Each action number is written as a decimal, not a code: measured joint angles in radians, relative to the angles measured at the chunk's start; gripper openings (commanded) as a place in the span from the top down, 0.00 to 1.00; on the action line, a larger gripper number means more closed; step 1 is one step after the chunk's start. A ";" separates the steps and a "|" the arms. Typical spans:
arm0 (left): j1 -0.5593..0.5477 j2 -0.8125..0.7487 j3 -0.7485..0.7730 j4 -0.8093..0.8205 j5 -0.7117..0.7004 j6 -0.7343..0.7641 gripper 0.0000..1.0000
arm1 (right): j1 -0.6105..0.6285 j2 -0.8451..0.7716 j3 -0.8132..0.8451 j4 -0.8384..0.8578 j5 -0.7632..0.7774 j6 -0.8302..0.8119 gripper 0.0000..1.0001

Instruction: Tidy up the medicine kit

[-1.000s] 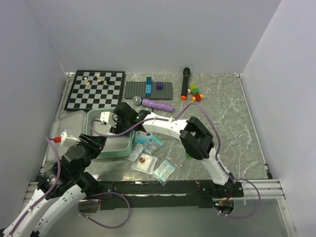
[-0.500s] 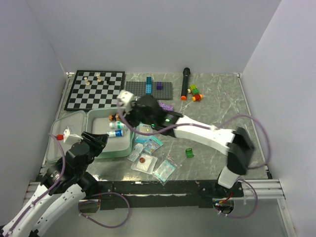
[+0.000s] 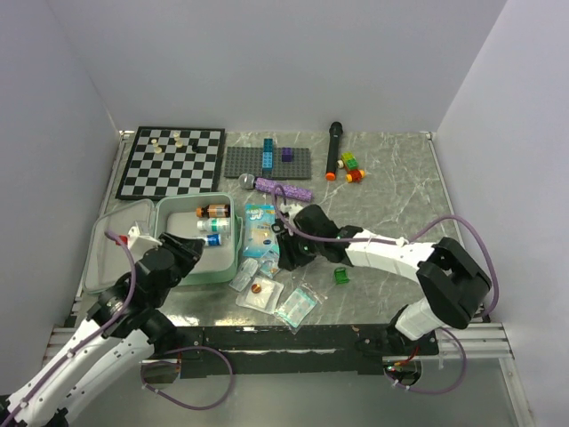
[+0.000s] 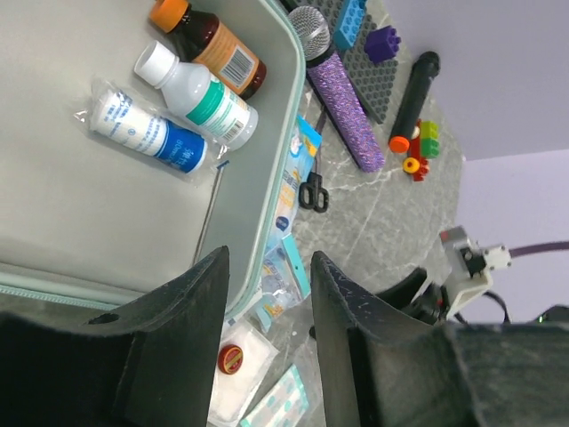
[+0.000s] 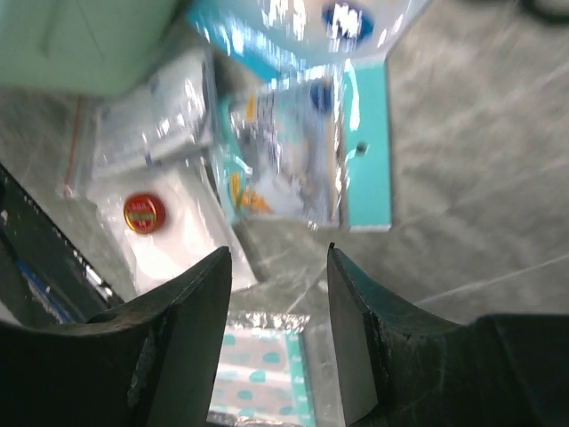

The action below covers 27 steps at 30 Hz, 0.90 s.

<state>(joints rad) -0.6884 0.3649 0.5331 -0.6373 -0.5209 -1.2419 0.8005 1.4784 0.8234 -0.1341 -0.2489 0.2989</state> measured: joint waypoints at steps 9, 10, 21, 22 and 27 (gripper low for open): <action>0.002 0.258 0.023 0.061 -0.023 0.012 0.62 | 0.015 -0.068 -0.084 0.071 -0.036 0.087 0.47; 0.006 0.289 0.025 0.069 -0.022 0.016 0.65 | 0.015 -0.088 -0.087 0.071 -0.034 0.086 0.47; 0.230 0.616 0.032 0.178 0.101 0.131 0.92 | 0.015 -0.257 -0.125 0.017 0.029 0.046 0.47; 0.236 0.641 0.037 0.184 0.110 0.140 0.93 | 0.015 -0.266 -0.127 0.006 0.037 0.042 0.47; 0.249 0.784 0.074 0.236 0.154 0.186 0.96 | 0.015 -0.308 -0.145 -0.019 0.072 0.028 0.47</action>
<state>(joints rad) -0.4397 1.1492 0.6071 -0.4015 -0.3664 -1.0557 0.8158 1.1702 0.6785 -0.1535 -0.1772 0.3267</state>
